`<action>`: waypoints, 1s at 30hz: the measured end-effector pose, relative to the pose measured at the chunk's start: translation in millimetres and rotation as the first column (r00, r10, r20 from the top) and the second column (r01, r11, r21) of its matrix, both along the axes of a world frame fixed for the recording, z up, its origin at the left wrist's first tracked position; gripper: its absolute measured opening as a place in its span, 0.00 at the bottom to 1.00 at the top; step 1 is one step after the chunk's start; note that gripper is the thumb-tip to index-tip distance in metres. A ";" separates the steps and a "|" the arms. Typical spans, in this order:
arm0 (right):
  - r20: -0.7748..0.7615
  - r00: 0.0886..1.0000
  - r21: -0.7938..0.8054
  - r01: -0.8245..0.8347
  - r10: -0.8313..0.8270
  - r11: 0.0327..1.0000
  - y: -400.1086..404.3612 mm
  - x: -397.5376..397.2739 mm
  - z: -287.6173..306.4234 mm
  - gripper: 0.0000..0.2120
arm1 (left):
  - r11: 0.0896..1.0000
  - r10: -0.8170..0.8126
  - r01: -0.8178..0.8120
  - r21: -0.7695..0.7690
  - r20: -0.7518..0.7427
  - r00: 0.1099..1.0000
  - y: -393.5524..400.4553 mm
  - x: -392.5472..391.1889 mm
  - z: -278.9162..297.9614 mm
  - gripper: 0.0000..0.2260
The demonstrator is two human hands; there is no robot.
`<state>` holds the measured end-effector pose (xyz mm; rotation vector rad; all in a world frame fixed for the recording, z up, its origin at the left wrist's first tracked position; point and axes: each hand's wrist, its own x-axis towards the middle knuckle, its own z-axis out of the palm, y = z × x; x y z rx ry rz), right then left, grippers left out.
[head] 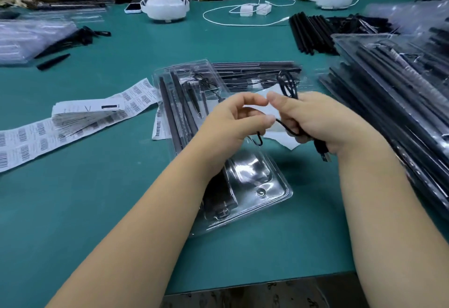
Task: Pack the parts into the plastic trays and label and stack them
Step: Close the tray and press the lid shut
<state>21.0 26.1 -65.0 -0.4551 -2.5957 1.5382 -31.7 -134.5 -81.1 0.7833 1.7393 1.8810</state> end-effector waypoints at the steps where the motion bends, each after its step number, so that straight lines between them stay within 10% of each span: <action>1: 0.038 0.998 0.002 -0.058 0.058 0.998 -1.0 0.6 -0.2 0.27 | 1.000 -0.028 0.028 0.008 0.012 1.000 -1.2 -2.7 -0.6 0.16; 11: 0.294 0.835 0.098 -0.511 0.465 0.854 5.1 17.1 8.4 0.15 | 0.994 -0.066 0.054 -0.091 -0.131 0.989 -16.1 -19.9 1.8 0.22; 22: 0.318 0.871 0.167 -0.441 0.376 0.882 7.3 17.3 8.7 0.08 | 0.932 -0.185 0.032 -0.361 -0.400 0.898 -7.0 1.4 4.7 0.27; 30: 0.121 0.991 0.649 -0.127 0.064 0.750 0.7 3.7 2.8 0.09 | 0.929 -0.120 -0.011 -0.370 -0.330 0.936 -0.2 0.6 3.9 0.11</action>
